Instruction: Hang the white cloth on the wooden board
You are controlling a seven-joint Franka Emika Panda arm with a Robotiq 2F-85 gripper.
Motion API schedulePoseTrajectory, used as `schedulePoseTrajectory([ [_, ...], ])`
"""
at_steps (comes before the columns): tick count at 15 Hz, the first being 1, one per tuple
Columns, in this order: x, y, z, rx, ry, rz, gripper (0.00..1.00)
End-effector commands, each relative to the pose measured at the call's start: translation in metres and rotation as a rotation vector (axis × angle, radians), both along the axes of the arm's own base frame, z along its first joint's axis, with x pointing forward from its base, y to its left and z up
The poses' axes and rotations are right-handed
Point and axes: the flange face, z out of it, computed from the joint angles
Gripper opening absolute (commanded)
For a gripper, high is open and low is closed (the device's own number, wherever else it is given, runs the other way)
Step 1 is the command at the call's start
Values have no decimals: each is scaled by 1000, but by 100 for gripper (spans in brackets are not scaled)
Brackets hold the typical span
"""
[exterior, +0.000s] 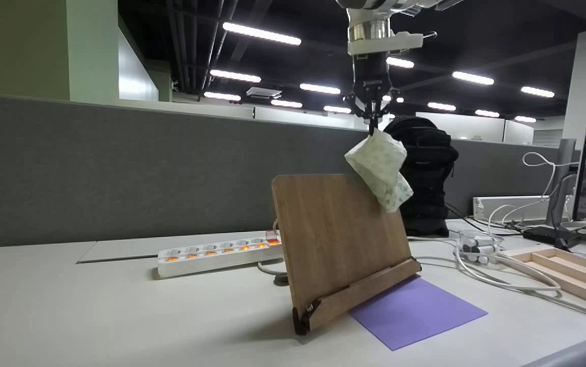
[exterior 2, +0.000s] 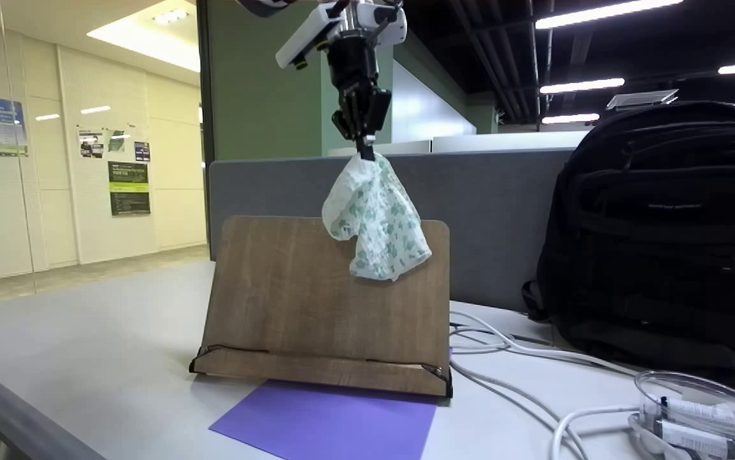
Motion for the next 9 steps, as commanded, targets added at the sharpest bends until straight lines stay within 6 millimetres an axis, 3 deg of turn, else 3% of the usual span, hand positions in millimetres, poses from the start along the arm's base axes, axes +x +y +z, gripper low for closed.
schedulePoseTrajectory([
  [1, 23, 21, 40, -13, -24, -3, 1],
  [5, 25, 44, 58, -13, -40, 28, 1],
  [9, 28, 53, 35, -15, -30, -49, 1],
])
